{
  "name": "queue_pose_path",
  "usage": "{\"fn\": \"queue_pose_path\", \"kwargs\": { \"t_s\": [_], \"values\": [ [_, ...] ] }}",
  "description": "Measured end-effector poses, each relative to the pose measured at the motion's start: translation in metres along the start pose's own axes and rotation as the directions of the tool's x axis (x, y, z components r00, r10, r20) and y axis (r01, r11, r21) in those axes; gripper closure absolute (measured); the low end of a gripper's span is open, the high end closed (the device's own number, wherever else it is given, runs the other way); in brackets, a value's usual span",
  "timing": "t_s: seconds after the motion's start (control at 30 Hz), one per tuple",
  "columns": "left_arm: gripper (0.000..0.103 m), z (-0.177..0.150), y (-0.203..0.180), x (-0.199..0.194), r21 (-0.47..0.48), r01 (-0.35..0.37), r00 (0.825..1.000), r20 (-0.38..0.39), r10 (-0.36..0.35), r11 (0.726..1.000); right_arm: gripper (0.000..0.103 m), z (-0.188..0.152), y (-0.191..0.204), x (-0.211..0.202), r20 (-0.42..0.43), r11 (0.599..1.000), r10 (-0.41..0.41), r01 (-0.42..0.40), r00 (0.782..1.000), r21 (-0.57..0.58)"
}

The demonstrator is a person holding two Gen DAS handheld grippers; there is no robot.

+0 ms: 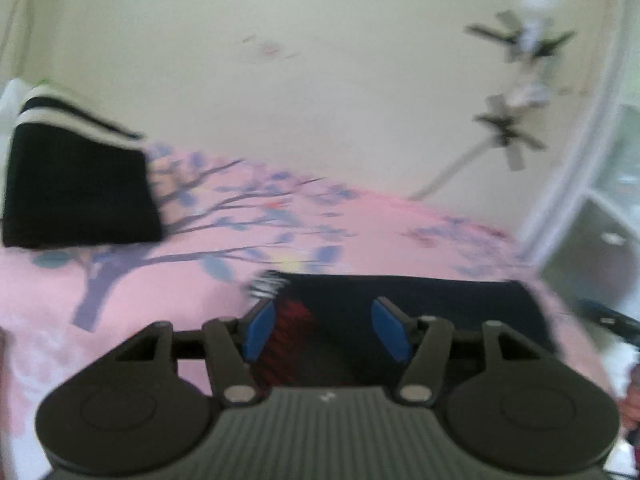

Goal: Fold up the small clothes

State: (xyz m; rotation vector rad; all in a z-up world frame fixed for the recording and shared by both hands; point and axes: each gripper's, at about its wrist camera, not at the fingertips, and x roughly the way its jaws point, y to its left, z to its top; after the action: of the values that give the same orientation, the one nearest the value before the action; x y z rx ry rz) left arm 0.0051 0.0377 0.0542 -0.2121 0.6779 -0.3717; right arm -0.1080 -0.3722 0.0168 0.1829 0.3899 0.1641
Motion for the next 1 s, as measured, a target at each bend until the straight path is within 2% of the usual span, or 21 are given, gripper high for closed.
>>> {"fn": "queue_pose_path", "kwargs": {
  "t_s": [0.03, 0.07, 0.1, 0.13, 0.17, 0.23, 0.3, 0.37, 0.47, 0.5, 0.53, 0.57, 0.6, 0.7, 0.77, 0.83, 0.9, 1.0],
  "values": [
    [0.047, 0.003, 0.006, 0.011, -0.017, -0.014, 1.0, -0.022, 0.013, 1.0, 0.041, -0.002, -0.008, 0.01, -0.026, 0.999, -0.028, 0.028, 0.999, 0.021],
    [0.052, 0.006, 0.011, 0.021, -0.036, -0.012, 0.999, -0.043, 0.011, 0.999, 0.041, -0.006, -0.016, 0.021, -0.068, 0.997, -0.05, 0.054, 0.996, 0.047],
    [0.066, 0.007, 0.014, 0.03, -0.055, -0.007, 0.998, -0.066, 0.003, 0.998, 0.046, -0.01, -0.021, 0.031, -0.106, 0.996, -0.048, 0.055, 0.993, 0.072],
    [0.076, 0.011, 0.015, 0.041, -0.064, -0.008, 0.996, -0.088, 0.002, 0.998, 0.066, -0.015, -0.023, 0.039, -0.146, 0.994, -0.016, 0.031, 0.989, 0.104],
    [0.091, 0.013, 0.012, 0.049, -0.058, -0.018, 0.995, -0.098, 0.013, 0.998, 0.076, -0.018, -0.023, 0.043, -0.169, 0.992, 0.003, 0.019, 0.986, 0.128],
    [0.091, 0.019, 0.008, 0.061, -0.039, -0.048, 0.995, -0.084, 0.045, 0.998, 0.083, -0.02, -0.015, 0.036, -0.137, 0.992, -0.011, 0.028, 0.991, 0.121],
    [0.091, 0.024, 0.011, 0.072, -0.052, -0.059, 0.996, -0.076, 0.055, 0.997, 0.085, -0.016, -0.009, 0.017, -0.068, 0.992, 0.011, -0.002, 0.998, 0.125],
    [0.091, 0.027, 0.015, 0.085, -0.064, -0.054, 0.995, -0.082, 0.049, 0.996, 0.086, -0.016, -0.008, 0.008, -0.043, 0.991, 0.006, 0.0, 0.999, 0.131],
    [0.087, 0.021, 0.011, 0.093, -0.033, -0.062, 0.996, -0.07, 0.059, 0.998, 0.084, -0.031, -0.01, 0.035, -0.153, 0.994, -0.072, 0.083, 0.986, 0.07],
    [0.085, 0.019, 0.008, 0.09, -0.01, -0.072, 0.995, -0.064, 0.071, 0.997, 0.076, -0.039, -0.01, 0.041, -0.177, 0.992, -0.107, 0.117, 0.978, 0.049],
    [0.082, 0.017, 0.004, 0.084, 0.015, -0.077, 0.995, -0.062, 0.078, 0.997, 0.061, -0.04, -0.012, 0.041, -0.168, 0.99, -0.115, 0.126, 0.979, 0.06],
    [0.071, 0.015, 0.003, 0.076, 0.032, -0.074, 0.996, -0.057, 0.075, 0.997, 0.055, -0.037, -0.015, 0.036, -0.155, 0.988, -0.117, 0.131, 0.981, 0.082],
    [0.061, 0.013, 0.004, 0.067, 0.042, -0.065, 0.997, -0.042, 0.066, 0.997, 0.052, -0.032, -0.016, 0.03, -0.124, 0.987, -0.115, 0.127, 0.985, 0.094],
    [0.058, 0.009, 0.013, 0.025, 0.018, -0.027, 0.999, 0.032, 0.027, 0.999, 0.05, -0.01, -0.013, 0.007, -0.009, 0.988, -0.123, 0.123, 0.992, 0.096],
    [0.058, 0.011, 0.016, 0.003, -0.019, 0.026, 0.996, 0.083, -0.024, 0.999, 0.049, 0.005, -0.002, 0.006, 0.011, 0.994, -0.044, 0.043, 0.999, 0.096],
    [0.058, 0.014, 0.012, -0.008, -0.032, 0.094, 0.989, 0.115, -0.09, 0.995, 0.053, 0.015, 0.017, 0.02, -0.02, 0.992, 0.084, -0.081, 0.996, 0.095],
    [0.058, 0.015, 0.002, -0.007, -0.015, 0.149, 0.982, 0.115, -0.146, 0.989, 0.064, 0.019, 0.041, 0.048, -0.079, 0.974, 0.213, -0.206, 0.974, 0.094],
    [0.054, 0.008, -0.013, 0.005, 0.026, 0.174, 0.981, 0.086, -0.175, 0.984, 0.066, 0.011, 0.083, 0.098, -0.184, 0.939, 0.34, -0.322, 0.922, 0.12]
  ]
}}
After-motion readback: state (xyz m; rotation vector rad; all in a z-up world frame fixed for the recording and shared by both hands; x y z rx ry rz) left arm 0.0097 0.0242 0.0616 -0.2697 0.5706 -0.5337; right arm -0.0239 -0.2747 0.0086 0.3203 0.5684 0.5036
